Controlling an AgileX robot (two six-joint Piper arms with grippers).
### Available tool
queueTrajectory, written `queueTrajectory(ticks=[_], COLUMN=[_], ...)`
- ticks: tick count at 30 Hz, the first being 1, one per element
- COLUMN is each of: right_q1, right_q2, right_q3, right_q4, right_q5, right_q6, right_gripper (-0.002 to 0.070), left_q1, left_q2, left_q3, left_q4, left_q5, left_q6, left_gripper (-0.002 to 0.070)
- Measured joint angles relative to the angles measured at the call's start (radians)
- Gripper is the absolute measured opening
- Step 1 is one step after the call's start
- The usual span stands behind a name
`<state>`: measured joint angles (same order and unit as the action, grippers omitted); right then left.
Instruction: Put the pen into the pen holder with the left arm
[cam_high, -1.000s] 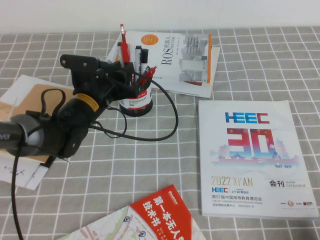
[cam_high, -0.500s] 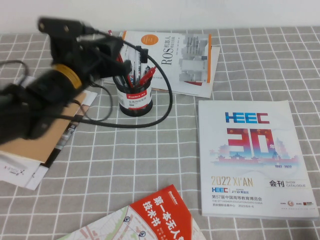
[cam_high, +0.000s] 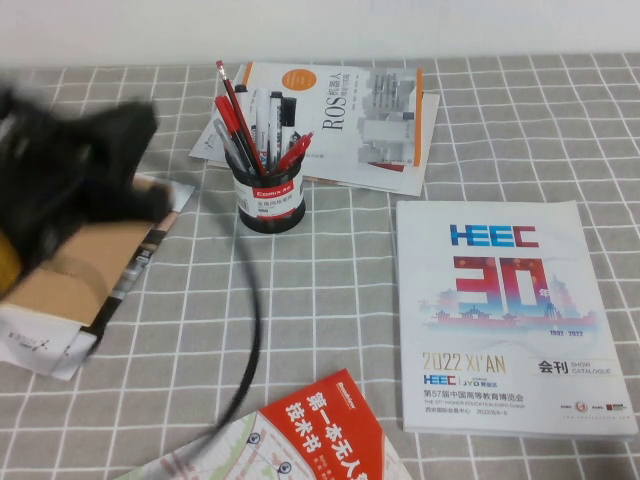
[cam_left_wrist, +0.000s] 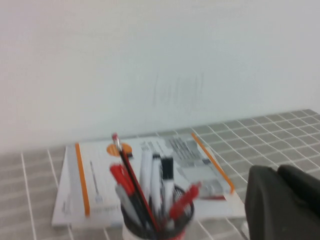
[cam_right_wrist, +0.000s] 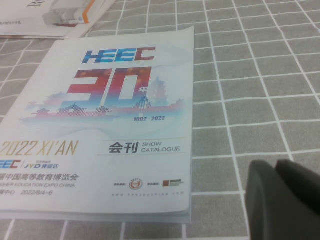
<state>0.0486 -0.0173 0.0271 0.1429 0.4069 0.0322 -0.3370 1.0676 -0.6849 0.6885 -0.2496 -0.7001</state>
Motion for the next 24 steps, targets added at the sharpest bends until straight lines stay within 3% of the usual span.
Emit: queueTrajectory(ticks=[7,19,24], right_q1=[0.0,0.0,0.0], right_q2=[0.0,0.0,0.0], right_q3=[0.0,0.0,0.0], right_q4=[0.0,0.001,0.005], right_q5=[0.0,0.0,0.0], right_q6=[0.0,0.0,0.0], right_gripper=[-0.0013,-0.0013,-0.0013], left_q1=[0.0,0.0,0.018], left_q2=[-0.234,-0.386,-0.557], left_q3=[0.215,0.297,0.352], left_q4=[0.002,-0.001,-0.179], left_q5=[0.032,0.084,0.216], left_q6=[-0.034,-0.058,0.146], left_gripper=[-0.0002,-0.0002,-0.0002])
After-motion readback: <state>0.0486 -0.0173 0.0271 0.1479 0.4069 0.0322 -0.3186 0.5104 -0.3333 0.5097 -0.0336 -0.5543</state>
